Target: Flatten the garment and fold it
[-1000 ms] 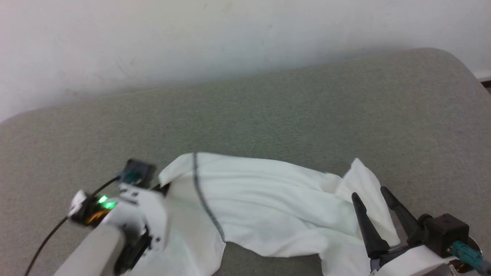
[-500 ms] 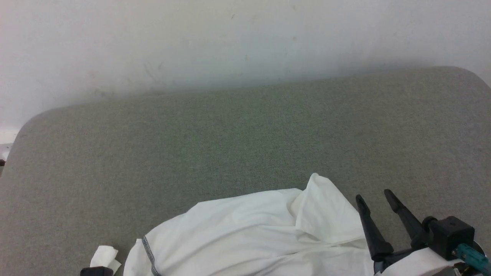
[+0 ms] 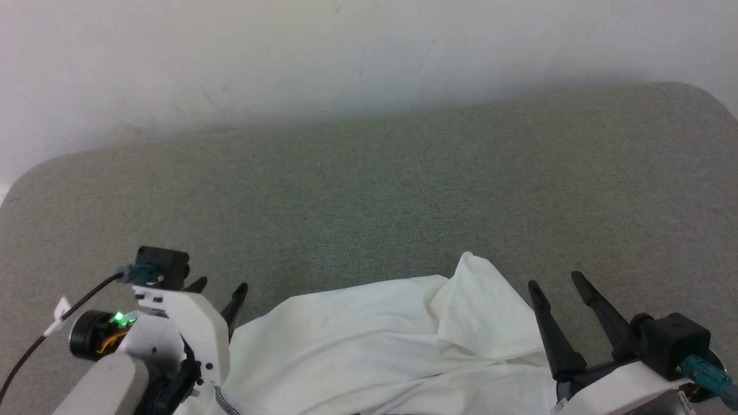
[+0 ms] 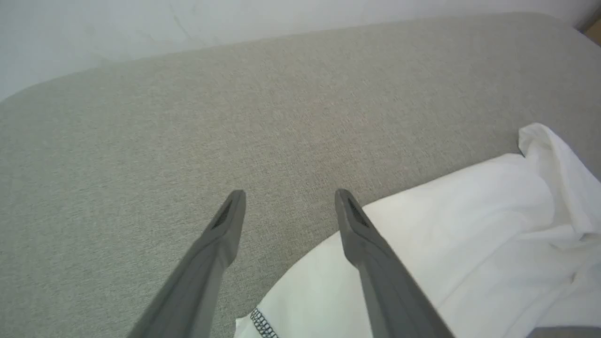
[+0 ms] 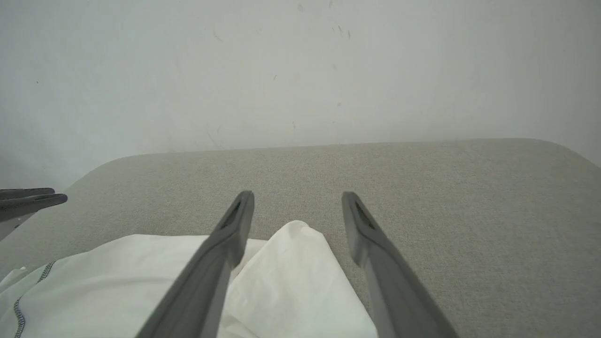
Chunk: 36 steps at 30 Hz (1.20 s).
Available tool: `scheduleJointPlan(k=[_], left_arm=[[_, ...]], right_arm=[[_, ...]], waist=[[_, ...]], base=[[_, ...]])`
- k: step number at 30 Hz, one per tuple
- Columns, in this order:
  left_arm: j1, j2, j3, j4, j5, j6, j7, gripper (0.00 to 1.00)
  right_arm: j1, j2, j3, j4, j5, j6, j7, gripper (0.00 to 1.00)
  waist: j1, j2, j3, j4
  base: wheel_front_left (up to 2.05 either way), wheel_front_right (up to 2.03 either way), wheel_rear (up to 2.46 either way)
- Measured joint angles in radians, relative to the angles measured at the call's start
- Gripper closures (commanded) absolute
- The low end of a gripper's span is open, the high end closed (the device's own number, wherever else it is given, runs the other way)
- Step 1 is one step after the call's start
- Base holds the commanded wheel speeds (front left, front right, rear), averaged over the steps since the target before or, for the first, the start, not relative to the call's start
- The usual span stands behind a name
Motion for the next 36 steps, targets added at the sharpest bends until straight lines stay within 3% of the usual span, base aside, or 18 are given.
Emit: scheduleJointPlan(k=[4, 10, 17, 18, 19, 20, 22, 27, 31, 36], left_arm=[[-0.105, -0.017, -0.071, 0.15, -0.029, -0.101, 0.103, 0.0], [-0.192, -0.049, -0.153, 0.338, -0.052, -0.213, 0.208, 0.0], [-0.259, -0.049, -0.245, 0.407, -0.044, -0.261, 0.328, 0.02], [-0.265, -0.049, -0.257, 0.411, -0.045, -0.262, 0.343, 0.51], [-0.27, -0.052, -0.266, 0.414, -0.05, -0.264, 0.357, 0.67], [-0.27, -0.053, -0.271, 0.417, -0.057, -0.27, 0.364, 1.0], [-0.27, -0.062, -0.277, 0.421, -0.054, -0.278, 0.34, 1.0], [-0.295, -0.114, -0.235, 0.474, 0.049, -0.159, 0.069, 1.0], [-0.412, -0.155, -0.186, 0.502, 0.104, -0.089, -0.099, 1.0], [-0.559, -0.191, -0.152, 0.49, 0.16, -0.044, -0.272, 1.0]], right_arm=[[-0.016, 0.0, 0.006, 0.008, 0.0, 0.0, -0.006, 0.0], [-0.023, 0.0, 0.01, 0.034, 0.014, 0.0, -0.016, 0.0], [-0.031, 0.0, 0.01, 0.05, 0.025, 0.0, -0.017, 0.0], [-0.031, 0.0, 0.009, 0.051, 0.027, 0.0, -0.018, 0.0], [-0.031, 0.0, 0.009, 0.052, 0.03, 0.0, -0.019, 0.0], [-0.031, 0.0, 0.01, 0.053, 0.035, 0.0, -0.019, 0.0], [-0.032, 0.0, 0.012, 0.055, 0.037, 0.0, -0.023, 0.0], [-0.032, 0.0, 0.001, 0.065, 0.041, 0.0, -0.023, 0.0], [-0.033, 0.0, -0.002, 0.069, 0.044, 0.0, -0.02, 0.0], [-0.031, 0.001, -0.007, 0.07, 0.047, 0.0, -0.014, 0.0]], waist=[[0.0001, 0.0, 0.023, -0.023], [0.0001, 0.0, 0.052, -0.06], [0.0, 0.0, 0.059, -0.087], [-0.0001, 0.0, 0.057, -0.087], [0.0, 0.0, 0.055, -0.087], [-0.0001, 0.0, 0.054, -0.087], [-0.0001, 0.0, 0.049, -0.087], [0.0002, 0.0, 0.029, -0.081], [0.0001, 0.0, 0.004, -0.073], [0.0, 0.0, -0.021, -0.068]], base=[[0.0, 0.0, 0.0], [0.0, 0.0, 0.0], [0.0, 0.0, 0.0], [0.0, 0.0, 0.0], [0.0, 0.0, 0.0], [0.0, 0.0, 0.0], [0.0, 0.0, 0.0], [0.0, 0.0, 0.0], [0.0, 0.0, 0.0], [0.0, 0.0, 0.0]])
